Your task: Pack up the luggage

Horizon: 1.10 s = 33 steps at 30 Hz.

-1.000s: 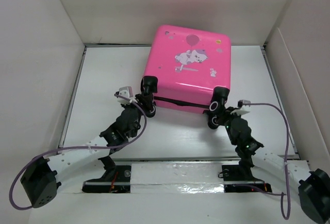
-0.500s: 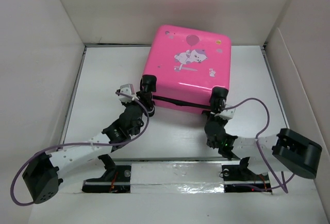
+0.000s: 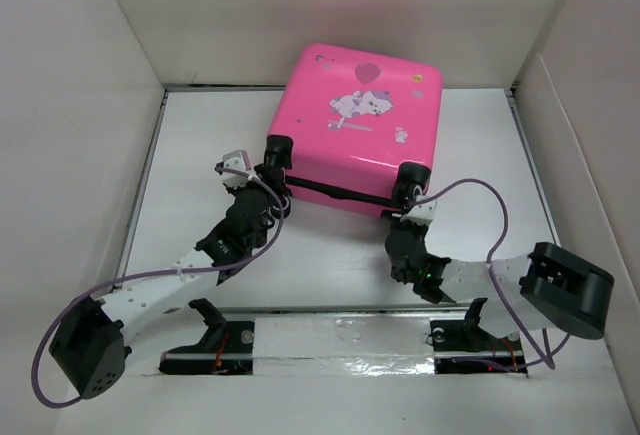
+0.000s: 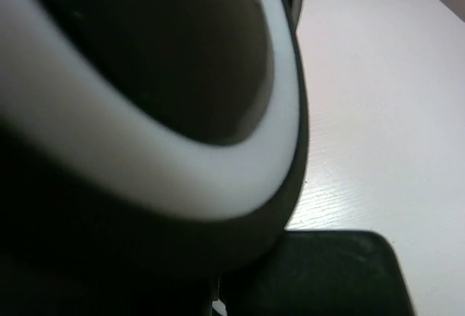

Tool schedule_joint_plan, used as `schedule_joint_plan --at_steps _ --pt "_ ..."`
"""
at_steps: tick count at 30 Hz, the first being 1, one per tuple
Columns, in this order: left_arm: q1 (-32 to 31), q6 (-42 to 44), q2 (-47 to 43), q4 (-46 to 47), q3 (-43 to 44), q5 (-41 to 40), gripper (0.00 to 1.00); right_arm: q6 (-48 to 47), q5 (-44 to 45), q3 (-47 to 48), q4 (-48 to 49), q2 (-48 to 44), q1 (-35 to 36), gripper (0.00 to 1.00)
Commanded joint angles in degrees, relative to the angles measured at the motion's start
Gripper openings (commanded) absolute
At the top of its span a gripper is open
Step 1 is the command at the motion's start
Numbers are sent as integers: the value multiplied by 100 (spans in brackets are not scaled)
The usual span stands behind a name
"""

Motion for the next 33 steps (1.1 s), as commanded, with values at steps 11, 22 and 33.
schedule_joint_plan --at_steps 11,22,33 --pt "-738 -1650 -144 1348 -297 5134 0 402 -5220 122 -1674 -3455 -1562 0" --pt "-1204 -1818 1394 2966 -26 5494 0 1043 -5626 -738 -404 -3037 -2796 0" --pt "-1275 -1695 1282 3196 -103 5284 0 384 -5531 -221 2051 23 -844 0"
